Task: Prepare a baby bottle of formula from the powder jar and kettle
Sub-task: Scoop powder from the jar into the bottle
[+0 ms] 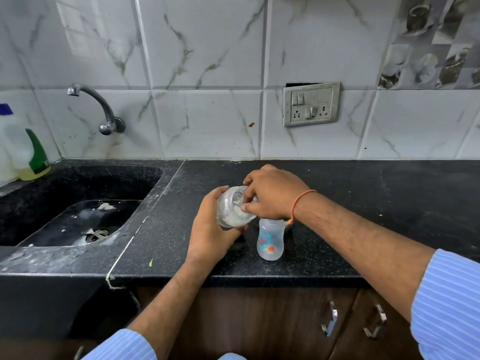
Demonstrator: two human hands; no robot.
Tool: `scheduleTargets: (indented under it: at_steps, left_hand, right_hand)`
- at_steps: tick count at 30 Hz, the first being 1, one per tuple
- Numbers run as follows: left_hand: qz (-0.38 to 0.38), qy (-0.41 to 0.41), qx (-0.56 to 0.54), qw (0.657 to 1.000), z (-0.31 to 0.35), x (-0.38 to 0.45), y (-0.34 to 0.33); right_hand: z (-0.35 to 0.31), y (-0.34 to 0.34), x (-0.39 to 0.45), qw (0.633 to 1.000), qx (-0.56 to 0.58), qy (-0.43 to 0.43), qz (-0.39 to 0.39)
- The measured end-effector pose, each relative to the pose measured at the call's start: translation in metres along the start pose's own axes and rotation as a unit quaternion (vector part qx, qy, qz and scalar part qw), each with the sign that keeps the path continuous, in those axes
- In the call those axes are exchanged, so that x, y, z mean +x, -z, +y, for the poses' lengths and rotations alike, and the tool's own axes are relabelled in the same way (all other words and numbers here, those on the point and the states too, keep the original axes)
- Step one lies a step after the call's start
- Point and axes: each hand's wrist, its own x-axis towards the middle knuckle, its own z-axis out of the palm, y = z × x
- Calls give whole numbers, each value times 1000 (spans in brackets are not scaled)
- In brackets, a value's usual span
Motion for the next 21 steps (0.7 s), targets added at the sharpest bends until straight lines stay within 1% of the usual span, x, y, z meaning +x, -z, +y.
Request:
scheduleTargets:
  at_steps: [3, 6, 8, 16, 21]
  left_hand:
    - [11, -30, -5, 999, -1, -1, 0]
    - [23, -60, 6, 998, -1, -1, -2]
    - [32, -66, 3, 997, 0, -1, -2]
    - [43, -60, -9, 997, 2, -1, -2]
    - [47, -62, -11, 997, 2, -1, -2]
  right_hand:
    - [-9, -1, 1, 998, -62, -29, -9]
    - [-16, 0, 4, 994, -95, -44, -17]
    - [-20, 2, 6, 993, -105, -47, -18]
    - [-31, 6, 5, 993, -107, -42, 9]
    - [-32, 1, 5, 996, -60, -49, 35]
